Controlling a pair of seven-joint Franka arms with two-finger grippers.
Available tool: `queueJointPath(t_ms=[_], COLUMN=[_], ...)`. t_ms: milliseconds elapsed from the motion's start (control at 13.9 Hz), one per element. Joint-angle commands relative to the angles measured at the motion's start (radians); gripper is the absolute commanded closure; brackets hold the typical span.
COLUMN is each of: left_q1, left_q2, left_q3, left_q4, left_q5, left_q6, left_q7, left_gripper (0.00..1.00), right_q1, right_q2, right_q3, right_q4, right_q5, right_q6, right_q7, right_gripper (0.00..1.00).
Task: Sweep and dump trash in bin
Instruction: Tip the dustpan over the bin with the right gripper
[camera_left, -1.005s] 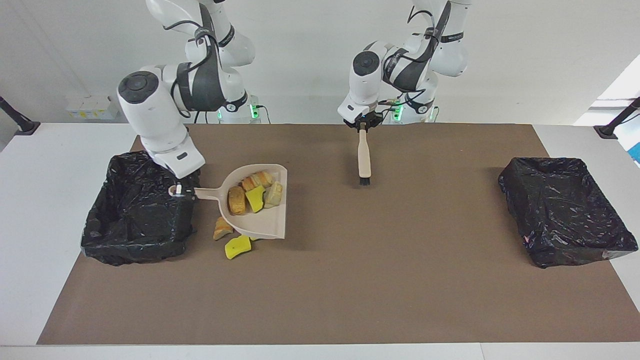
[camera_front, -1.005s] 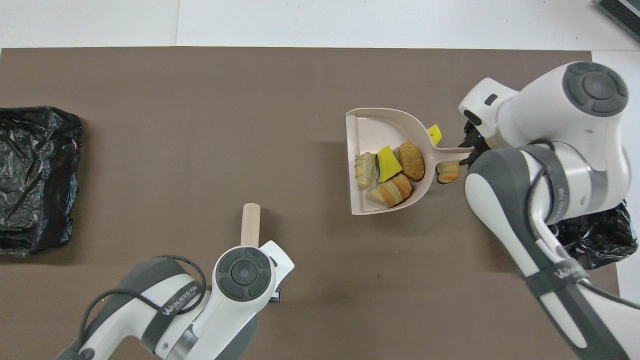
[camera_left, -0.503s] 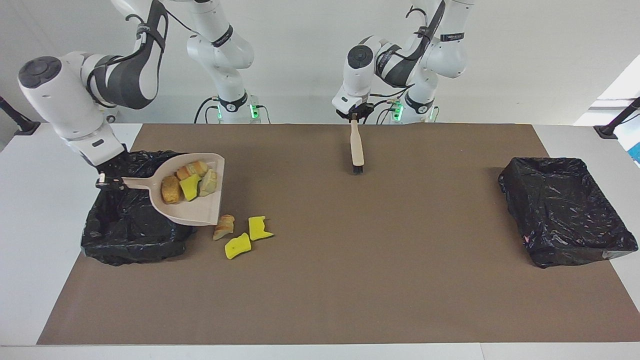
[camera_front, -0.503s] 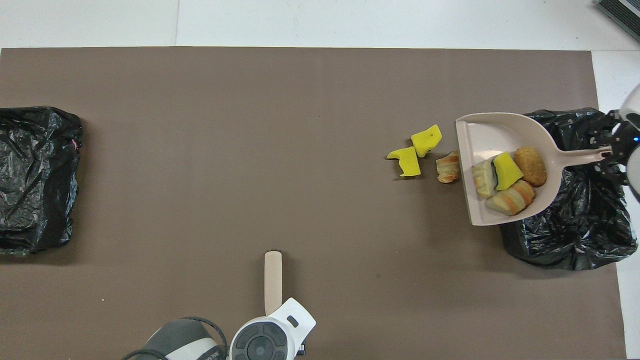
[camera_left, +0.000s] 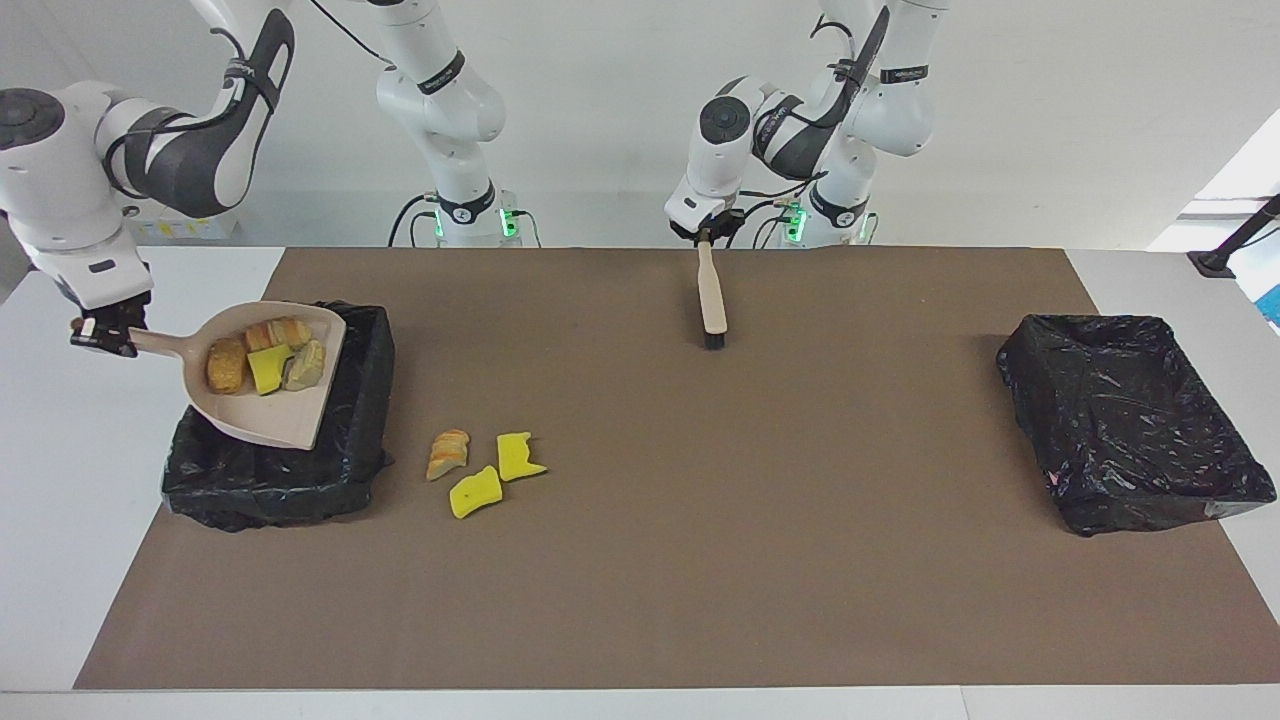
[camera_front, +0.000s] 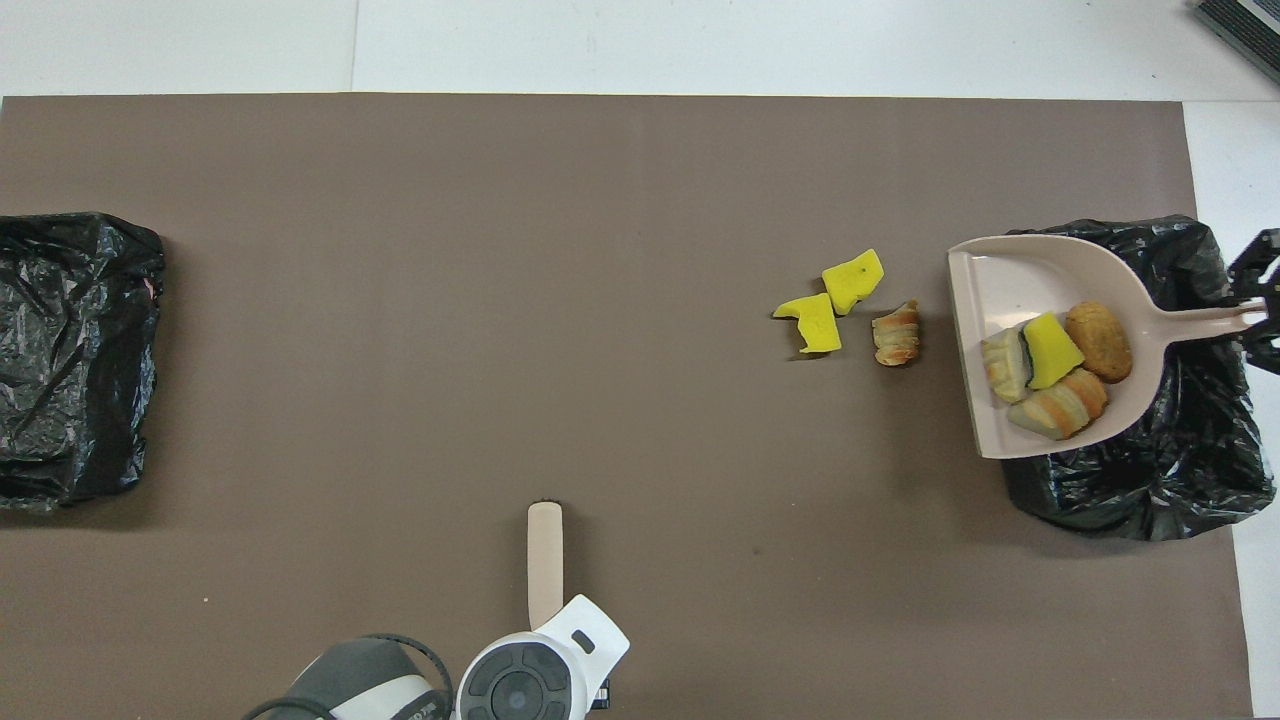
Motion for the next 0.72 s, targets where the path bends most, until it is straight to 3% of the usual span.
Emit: queueJointPath(t_ms=[0,215,431,646], left_q1=[-0.024,-0.023,-0.023,-0.011], left_q2=[-0.006,-0.004,-0.004,0.002], left_q3=[0.013,0.013,0.013,0.015], left_q4=[-0.019,-0.018,-0.018,-0.013], left_q5=[-0.020,-0.028,-0.032,-0.034], left_q6=[0.027,0.021,0.018,0.010], left_q7=[0.038,0.052,0.052,0.084], left_gripper=[1.00,1.00,0.73,0.60], right_q1=[-0.002,0.033,0.042,0.094], right_q2=[-0.045,-0.057,-0.079,-0.105], right_q3=[0.016,0.017,0.029,0.033], right_q4=[-0.056,-0.064,-0.062,-0.062], right_q5=[-0.157,-0.331,-0.406,-0.460], right_q6=[0.003,-0.022,-0.054,-0.106], right_q7=[0.108,0.221,0.297,0.303], right_gripper=[1.00,1.00,1.00,1.00])
